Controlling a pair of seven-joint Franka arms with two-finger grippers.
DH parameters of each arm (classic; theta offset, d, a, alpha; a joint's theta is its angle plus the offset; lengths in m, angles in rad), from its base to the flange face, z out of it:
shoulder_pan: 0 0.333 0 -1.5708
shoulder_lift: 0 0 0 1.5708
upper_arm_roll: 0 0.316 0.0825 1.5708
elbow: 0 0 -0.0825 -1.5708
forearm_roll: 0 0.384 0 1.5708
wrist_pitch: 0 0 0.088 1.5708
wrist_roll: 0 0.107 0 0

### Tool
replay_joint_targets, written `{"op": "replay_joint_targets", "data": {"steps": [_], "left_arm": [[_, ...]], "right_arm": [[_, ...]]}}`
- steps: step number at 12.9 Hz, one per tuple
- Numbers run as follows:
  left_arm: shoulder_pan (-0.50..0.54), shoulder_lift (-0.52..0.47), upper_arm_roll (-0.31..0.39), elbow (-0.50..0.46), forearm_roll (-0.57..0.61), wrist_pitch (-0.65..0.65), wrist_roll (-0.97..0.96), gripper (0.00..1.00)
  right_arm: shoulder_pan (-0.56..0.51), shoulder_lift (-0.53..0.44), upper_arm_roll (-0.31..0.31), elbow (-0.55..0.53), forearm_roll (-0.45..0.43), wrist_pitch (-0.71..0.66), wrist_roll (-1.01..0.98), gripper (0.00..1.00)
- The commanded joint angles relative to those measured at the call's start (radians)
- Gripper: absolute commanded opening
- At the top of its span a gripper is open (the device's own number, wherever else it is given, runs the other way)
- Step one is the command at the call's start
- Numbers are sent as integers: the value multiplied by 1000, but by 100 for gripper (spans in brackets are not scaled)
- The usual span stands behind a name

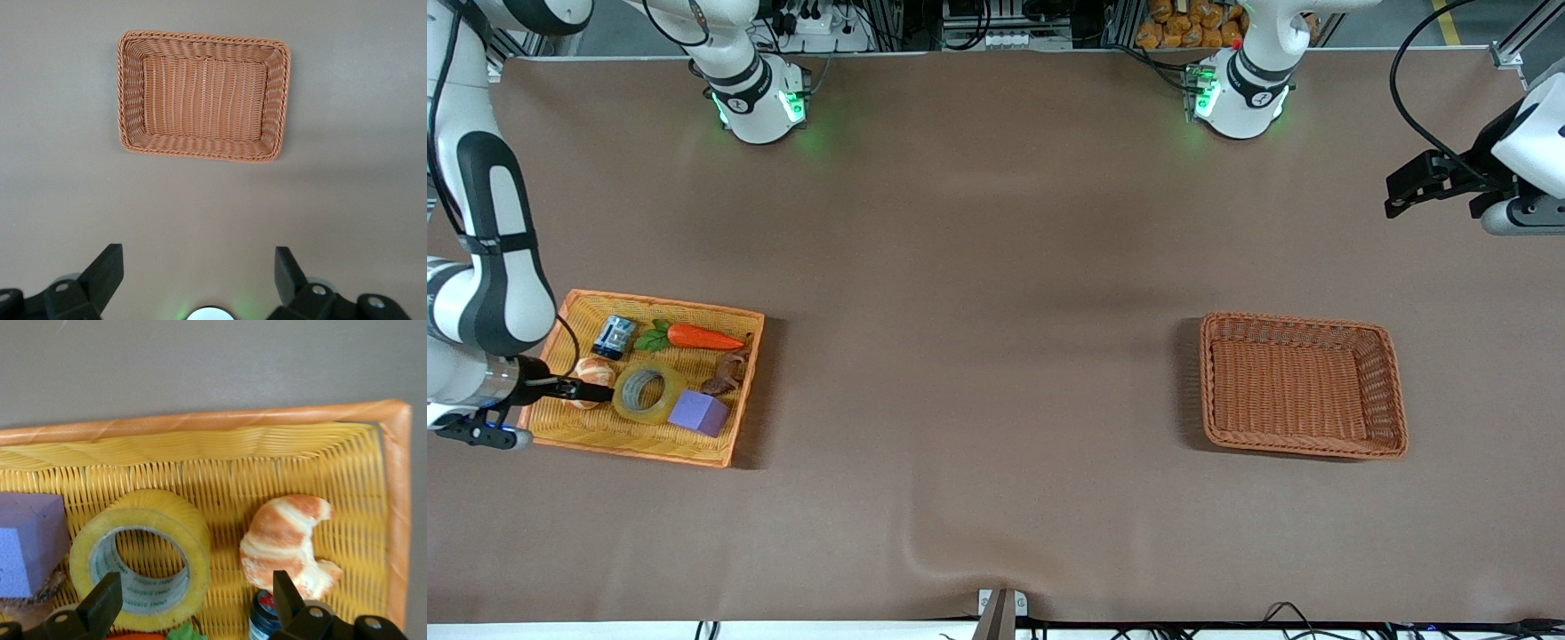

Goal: Transfer tape with both arms
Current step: 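Reach the right gripper down over the yellow tape roll in the tray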

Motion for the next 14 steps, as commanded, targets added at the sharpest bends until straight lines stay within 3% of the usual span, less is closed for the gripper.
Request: {"op": "replay_joint_targets", "data": {"steps": [1, 12, 13, 14], "left_arm": [[5, 2, -4, 12, -2, -8, 14, 100], [5, 4, -4, 12, -2, -8, 13, 100], [5, 4, -4, 12, -2, -8, 14, 100], [5, 4, -4, 13, -2, -8, 13, 100]], "right_arm": [[12, 15, 9, -41, -57, 78, -2, 100], [23, 17, 9, -106, -59, 95, -2, 100], [23, 16, 9, -118, -59, 97, -2, 59], [24, 15, 9, -123, -59, 95, -2, 28]]}}
